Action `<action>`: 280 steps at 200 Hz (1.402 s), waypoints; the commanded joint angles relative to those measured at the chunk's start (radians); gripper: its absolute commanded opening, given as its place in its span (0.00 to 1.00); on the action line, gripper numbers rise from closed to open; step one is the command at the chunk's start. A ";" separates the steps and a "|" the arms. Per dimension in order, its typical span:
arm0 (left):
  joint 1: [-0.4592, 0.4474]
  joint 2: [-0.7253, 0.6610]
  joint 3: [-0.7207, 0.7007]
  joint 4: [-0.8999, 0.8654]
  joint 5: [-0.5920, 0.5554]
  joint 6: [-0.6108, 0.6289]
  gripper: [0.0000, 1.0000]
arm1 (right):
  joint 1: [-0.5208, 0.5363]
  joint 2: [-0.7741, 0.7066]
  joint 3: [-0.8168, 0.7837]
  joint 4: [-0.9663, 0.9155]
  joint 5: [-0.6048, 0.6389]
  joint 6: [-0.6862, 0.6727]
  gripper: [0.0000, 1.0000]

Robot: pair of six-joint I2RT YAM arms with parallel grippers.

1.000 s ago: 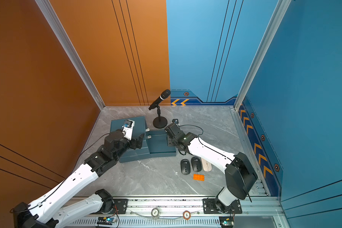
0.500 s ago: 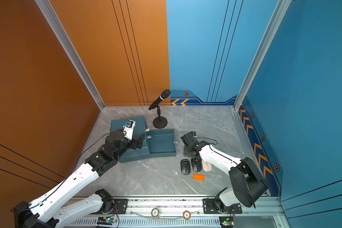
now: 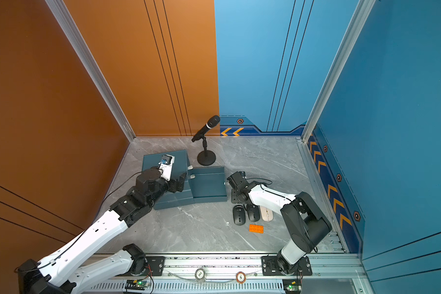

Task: Take the mice out of the drawer
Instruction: Place the mouse at the center of the board.

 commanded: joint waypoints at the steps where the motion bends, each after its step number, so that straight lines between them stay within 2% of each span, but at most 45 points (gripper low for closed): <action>1: -0.010 -0.002 -0.007 -0.007 -0.006 0.009 0.98 | 0.013 0.031 0.042 0.004 0.016 -0.026 0.47; 48: -0.011 -0.003 -0.008 -0.007 -0.005 0.010 0.98 | 0.013 0.086 0.058 0.021 0.015 -0.040 0.49; 85: -0.011 -0.004 -0.008 -0.007 -0.007 0.010 0.98 | 0.011 0.114 0.069 0.021 0.022 -0.039 0.56; 109: -0.011 -0.002 -0.008 -0.007 -0.006 0.009 0.98 | 0.011 0.096 0.066 0.023 0.031 -0.036 0.59; 131: -0.010 -0.002 -0.007 -0.007 -0.005 0.009 0.98 | 0.012 0.072 0.069 0.008 0.049 -0.036 0.67; 186: -0.010 0.001 -0.007 -0.007 -0.006 0.009 0.98 | 0.021 0.006 0.072 -0.010 0.059 -0.043 0.69; 208: -0.009 -0.001 -0.009 -0.007 -0.007 0.009 0.98 | 0.030 -0.018 0.080 -0.011 0.071 -0.047 0.74; 258: -0.002 -0.023 0.001 -0.008 -0.017 0.004 0.98 | 0.035 -0.073 0.093 -0.010 0.154 -0.046 0.92; 280: 0.058 -0.053 0.014 -0.004 0.077 -0.057 0.98 | 0.023 -0.089 0.101 0.002 0.175 -0.046 0.99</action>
